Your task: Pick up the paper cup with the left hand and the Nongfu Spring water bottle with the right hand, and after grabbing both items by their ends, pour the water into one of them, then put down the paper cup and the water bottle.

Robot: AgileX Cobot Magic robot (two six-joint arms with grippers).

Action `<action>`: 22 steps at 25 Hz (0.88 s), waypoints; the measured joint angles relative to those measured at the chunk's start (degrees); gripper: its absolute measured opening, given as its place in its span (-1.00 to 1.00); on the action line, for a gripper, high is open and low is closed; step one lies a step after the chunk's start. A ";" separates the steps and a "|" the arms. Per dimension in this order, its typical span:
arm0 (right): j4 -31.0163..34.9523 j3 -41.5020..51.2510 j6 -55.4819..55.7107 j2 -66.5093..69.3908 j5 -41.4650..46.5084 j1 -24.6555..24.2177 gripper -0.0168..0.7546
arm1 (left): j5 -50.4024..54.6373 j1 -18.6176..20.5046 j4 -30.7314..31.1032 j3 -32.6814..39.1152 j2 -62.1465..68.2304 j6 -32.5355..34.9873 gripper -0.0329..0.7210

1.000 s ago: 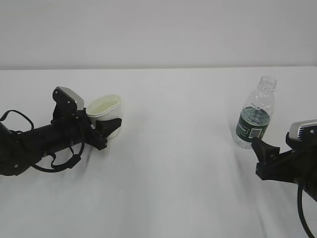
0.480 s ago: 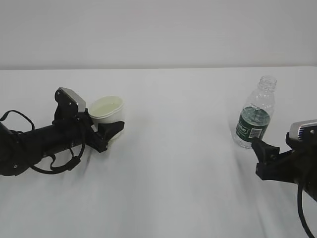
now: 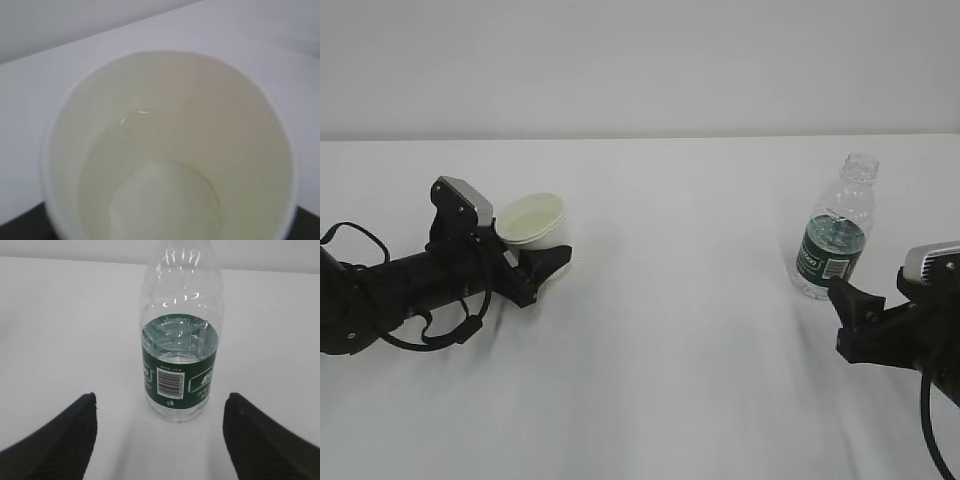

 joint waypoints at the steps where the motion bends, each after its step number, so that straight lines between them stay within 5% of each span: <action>1: 0.00 0.00 0.00 0.00 0.00 0.00 0.57 | 0.14 0.00 0.00 0.00 0.00 0.00 0.41; 22: 0.00 0.00 0.00 0.00 0.00 0.00 0.57 | -0.88 0.00 -0.69 2.09 0.00 0.00 0.70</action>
